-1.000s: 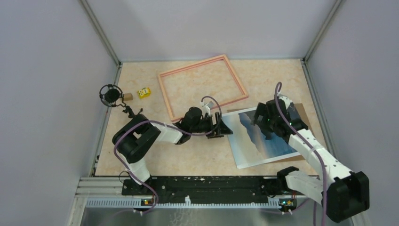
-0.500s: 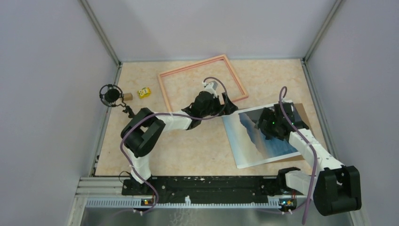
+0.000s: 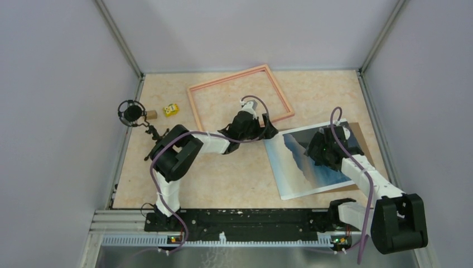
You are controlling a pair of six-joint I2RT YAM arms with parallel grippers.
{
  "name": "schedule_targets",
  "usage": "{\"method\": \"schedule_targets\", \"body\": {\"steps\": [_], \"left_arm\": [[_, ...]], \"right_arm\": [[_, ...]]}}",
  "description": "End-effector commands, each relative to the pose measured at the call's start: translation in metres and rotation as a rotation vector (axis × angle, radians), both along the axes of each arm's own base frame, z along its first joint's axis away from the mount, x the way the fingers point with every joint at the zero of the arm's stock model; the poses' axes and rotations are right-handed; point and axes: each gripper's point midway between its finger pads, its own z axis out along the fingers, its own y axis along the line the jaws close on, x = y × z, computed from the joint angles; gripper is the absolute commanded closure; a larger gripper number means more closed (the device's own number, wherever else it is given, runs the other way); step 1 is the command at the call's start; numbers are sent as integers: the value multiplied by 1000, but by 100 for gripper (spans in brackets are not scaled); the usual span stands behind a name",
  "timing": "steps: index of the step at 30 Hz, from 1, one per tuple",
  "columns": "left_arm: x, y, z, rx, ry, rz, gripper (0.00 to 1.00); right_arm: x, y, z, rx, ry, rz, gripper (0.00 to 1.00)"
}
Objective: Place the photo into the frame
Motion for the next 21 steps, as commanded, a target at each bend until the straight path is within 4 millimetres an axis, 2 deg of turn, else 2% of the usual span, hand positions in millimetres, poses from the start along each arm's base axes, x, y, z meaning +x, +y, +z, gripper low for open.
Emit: {"method": "schedule_targets", "body": {"steps": [1, 14, 21], "left_arm": [[2, -8, 15, -65, -69, -94, 2], [8, -14, -3, -90, 10, -179, 2], [-1, -21, 3, -123, 7, -253, 2]], "right_arm": [[2, -4, -2, 0, -4, -26, 1], [-1, -2, -9, 4, 22, -10, 1], [-1, -1, -14, 11, 24, -10, 1]]}}
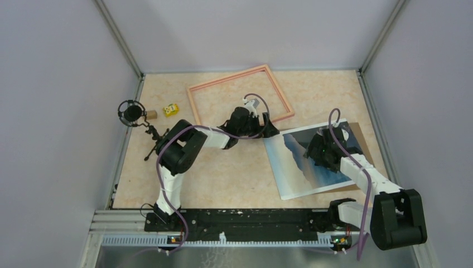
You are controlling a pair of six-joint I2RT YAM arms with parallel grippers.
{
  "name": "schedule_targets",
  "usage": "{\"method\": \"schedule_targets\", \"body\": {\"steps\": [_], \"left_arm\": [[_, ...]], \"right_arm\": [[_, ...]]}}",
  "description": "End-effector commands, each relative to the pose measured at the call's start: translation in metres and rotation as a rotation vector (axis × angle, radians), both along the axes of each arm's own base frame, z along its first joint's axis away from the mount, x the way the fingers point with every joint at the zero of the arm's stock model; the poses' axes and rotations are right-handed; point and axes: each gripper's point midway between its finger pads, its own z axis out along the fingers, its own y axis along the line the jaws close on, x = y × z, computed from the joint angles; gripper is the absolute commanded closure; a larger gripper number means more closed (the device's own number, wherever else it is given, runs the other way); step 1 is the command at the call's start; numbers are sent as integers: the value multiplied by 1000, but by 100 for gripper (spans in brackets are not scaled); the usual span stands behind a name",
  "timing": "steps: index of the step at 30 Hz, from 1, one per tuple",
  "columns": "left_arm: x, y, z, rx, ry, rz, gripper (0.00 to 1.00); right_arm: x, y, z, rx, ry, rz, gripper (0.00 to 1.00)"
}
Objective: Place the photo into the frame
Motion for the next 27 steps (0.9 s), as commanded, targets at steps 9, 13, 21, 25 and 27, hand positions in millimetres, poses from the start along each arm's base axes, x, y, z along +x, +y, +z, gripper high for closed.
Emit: {"method": "schedule_targets", "body": {"steps": [9, 13, 21, 25, 27], "left_arm": [[-13, -9, 47, -156, -137, -153, 5], [-13, -10, 53, -164, -150, -162, 5], [-25, -10, 62, -258, -88, -162, 11], [-30, -5, 67, -344, -19, -141, 17], [-32, -5, 65, -387, 30, -141, 21]], "right_arm": [[5, -1, -3, 4, -11, -5, 1], [5, -1, -2, 6, -18, -4, 1], [6, 0, 0, 10, -25, -3, 1], [6, 0, 3, 16, -35, -7, 1], [7, 1, 4, 19, -39, -8, 1]]}}
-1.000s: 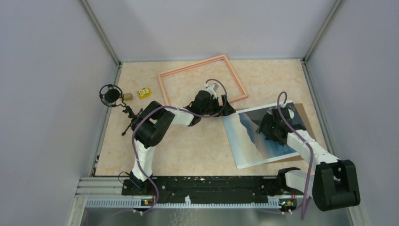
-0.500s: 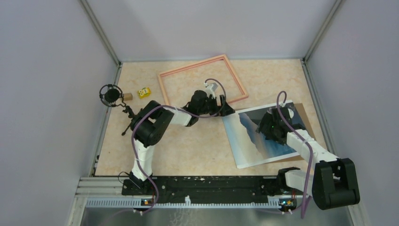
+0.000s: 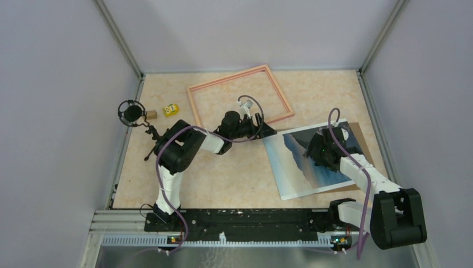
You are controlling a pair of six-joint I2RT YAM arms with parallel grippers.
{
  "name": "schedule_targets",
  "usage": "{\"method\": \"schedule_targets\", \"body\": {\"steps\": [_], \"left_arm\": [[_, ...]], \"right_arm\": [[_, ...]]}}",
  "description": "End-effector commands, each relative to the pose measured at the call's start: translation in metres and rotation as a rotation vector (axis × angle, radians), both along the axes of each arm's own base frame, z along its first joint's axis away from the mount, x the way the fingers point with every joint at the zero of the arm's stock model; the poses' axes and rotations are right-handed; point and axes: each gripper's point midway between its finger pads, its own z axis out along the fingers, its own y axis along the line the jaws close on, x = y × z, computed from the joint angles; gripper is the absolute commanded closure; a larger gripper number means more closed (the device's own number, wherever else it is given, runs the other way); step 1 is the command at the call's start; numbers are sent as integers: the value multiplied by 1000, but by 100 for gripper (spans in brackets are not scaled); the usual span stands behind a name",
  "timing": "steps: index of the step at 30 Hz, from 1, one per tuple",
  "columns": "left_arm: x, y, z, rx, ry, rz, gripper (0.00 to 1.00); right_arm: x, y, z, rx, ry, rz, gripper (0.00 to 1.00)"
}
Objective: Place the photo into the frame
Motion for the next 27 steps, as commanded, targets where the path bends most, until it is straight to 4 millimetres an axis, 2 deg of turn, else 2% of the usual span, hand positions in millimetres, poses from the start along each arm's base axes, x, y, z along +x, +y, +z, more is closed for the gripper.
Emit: {"method": "schedule_targets", "body": {"steps": [1, 9, 19, 27], "left_arm": [[-14, -7, 39, -194, 44, -62, 22], [-25, -13, 29, -353, 186, -117, 36], [-28, -24, 10, -294, 207, -74, 43], [-16, -39, 1, -273, 214, -26, 71]], "right_arm": [[3, 0, 4, 19, -27, -10, 1], [2, 1, 4, 27, -31, -12, 1], [4, 4, 7, 47, -44, -14, 1], [5, 3, 15, 35, -61, -3, 1]]}}
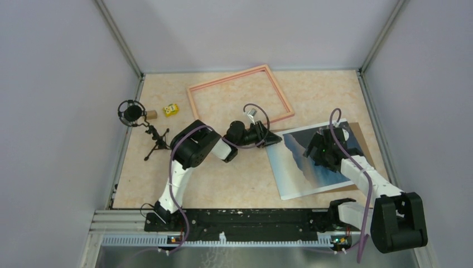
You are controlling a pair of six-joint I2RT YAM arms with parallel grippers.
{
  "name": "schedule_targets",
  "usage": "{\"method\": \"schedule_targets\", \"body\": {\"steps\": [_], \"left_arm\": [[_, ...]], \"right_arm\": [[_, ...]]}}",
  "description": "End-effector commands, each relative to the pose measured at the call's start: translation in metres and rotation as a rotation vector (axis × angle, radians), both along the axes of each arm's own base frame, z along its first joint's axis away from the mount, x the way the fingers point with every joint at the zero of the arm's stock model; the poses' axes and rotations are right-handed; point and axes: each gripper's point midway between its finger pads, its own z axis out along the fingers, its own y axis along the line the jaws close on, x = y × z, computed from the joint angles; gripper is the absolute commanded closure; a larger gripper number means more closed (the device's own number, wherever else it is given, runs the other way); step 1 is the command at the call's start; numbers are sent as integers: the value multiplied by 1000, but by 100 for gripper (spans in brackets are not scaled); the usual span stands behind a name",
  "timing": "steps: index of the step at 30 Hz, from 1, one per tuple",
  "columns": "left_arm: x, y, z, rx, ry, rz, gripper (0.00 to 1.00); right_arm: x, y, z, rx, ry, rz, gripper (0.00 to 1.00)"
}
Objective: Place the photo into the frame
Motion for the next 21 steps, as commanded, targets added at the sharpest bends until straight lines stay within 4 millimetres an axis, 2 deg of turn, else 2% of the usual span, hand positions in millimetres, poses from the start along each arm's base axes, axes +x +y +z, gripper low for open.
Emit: {"method": "schedule_targets", "body": {"steps": [1, 7, 10, 16, 21], "left_arm": [[15, -10, 13, -20, -64, 36, 76], [22, -3, 13, 46, -84, 54, 100], [23, 9, 23, 50, -92, 54, 100], [25, 58, 39, 104, -72, 95, 100], [29, 117, 47, 143, -30, 151, 100]], "right_arm": [[5, -1, 13, 9, -45, -1, 1], [8, -3, 28, -9, -69, 15, 1], [11, 3, 38, 19, -101, 34, 1], [4, 25, 68, 120, -146, 133, 1], [-3, 46, 99, 211, -210, 238, 1]]}}
